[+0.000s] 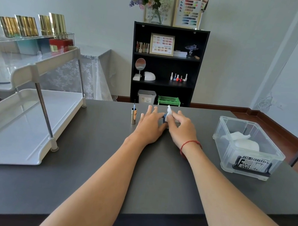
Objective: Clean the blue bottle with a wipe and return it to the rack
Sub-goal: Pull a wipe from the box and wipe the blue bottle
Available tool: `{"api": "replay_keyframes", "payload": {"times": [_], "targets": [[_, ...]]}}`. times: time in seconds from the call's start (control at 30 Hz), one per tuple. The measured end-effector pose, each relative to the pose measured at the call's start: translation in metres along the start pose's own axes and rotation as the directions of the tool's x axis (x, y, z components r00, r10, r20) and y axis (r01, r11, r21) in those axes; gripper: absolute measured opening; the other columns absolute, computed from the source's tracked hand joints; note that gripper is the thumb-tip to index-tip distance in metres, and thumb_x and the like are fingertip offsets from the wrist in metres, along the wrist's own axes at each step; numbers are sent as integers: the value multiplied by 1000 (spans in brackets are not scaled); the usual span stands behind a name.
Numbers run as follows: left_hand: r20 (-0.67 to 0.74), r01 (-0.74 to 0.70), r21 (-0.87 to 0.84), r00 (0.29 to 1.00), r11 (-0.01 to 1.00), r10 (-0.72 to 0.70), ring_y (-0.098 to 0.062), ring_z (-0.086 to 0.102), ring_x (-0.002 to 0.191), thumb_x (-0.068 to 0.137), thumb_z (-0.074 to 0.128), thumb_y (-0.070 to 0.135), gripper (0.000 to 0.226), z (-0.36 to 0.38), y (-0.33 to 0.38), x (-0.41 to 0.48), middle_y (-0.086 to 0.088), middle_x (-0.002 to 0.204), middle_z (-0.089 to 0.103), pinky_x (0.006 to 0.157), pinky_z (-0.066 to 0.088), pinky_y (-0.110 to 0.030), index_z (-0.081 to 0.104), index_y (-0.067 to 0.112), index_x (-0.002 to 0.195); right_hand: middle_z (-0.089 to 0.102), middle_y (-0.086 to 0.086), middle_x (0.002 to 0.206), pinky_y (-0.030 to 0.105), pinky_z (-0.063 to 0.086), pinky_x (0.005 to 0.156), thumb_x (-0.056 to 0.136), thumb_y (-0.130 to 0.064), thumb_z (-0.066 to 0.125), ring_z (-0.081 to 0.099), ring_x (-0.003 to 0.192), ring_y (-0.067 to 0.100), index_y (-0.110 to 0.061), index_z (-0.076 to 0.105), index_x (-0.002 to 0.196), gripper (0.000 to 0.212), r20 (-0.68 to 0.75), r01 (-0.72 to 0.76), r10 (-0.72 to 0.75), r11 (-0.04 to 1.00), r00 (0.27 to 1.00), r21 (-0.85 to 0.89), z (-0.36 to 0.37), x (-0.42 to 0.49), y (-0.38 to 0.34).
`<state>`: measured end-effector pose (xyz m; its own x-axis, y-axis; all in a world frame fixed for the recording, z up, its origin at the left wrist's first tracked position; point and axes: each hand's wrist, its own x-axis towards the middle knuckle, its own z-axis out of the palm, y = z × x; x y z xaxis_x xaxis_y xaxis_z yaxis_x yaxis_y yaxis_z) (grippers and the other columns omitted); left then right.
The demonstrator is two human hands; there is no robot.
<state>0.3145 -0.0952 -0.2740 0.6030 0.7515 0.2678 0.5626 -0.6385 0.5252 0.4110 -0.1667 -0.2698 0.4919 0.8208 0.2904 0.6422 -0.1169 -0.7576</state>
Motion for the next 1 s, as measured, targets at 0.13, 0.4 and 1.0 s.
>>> {"api": "replay_keyframes", "payload": {"times": [0.13, 0.4, 1.0], "targets": [[-13, 1, 20, 1000, 1000, -1, -27, -6, 148, 98, 45, 32, 43, 0, 1, 0, -13, 157, 17, 117, 0, -49, 42, 19, 139, 37, 9, 151, 47, 32, 112, 95, -40, 47, 39, 136, 27, -26, 60, 126, 36, -41, -8, 11, 998, 999, 62, -3, -1, 0], [-4, 0, 35, 1000, 999, 0, -28, -5, 147, 97, 46, 35, 43, 1, 0, 1, -13, 157, 17, 117, 2, -50, 46, 16, 135, 49, 5, 143, 25, 35, 94, 89, -26, 58, 47, 129, 22, -16, 71, 110, 26, -130, -31, 61, 974, 990, 226, -9, -6, -4], [-7, 2, 62, 1000, 998, -2, -27, -7, 147, 98, 45, 30, 43, -1, 1, -1, -11, 157, 19, 116, -2, -51, 42, 21, 140, 44, 9, 147, 47, 31, 113, 94, -36, 48, 35, 139, 25, -22, 62, 123, 35, -68, 13, -8, 997, 998, 73, -2, 0, 0]]}}
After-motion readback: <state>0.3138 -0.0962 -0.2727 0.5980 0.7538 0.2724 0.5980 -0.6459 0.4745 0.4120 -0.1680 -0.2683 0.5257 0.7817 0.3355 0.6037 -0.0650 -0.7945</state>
